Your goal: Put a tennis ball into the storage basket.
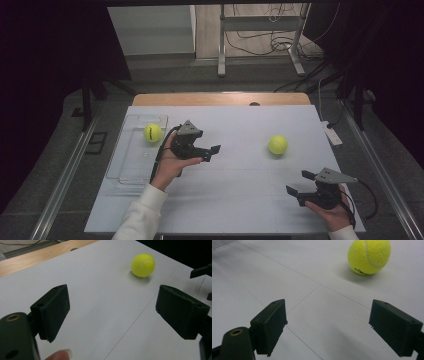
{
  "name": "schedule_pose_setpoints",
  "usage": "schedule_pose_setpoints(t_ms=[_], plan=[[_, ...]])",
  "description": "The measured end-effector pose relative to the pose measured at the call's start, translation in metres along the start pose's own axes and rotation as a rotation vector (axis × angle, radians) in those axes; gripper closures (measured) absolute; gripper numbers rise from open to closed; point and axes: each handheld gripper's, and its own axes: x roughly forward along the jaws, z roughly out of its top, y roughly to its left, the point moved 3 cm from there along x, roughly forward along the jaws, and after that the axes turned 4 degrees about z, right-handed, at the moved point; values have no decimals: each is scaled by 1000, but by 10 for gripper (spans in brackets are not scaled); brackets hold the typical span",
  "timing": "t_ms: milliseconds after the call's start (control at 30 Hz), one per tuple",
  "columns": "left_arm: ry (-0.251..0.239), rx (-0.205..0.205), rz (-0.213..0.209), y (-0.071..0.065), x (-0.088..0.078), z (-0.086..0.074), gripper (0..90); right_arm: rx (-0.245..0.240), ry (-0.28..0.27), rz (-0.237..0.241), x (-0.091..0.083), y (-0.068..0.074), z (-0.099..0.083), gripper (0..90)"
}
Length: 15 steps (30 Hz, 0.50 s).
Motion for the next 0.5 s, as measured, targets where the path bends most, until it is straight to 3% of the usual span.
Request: schedule_pose_setpoints(t_ms=[500], plan=[[16, -7, -19, -7, 19, 6, 134, -2, 2, 8, 3, 2, 1, 145]])
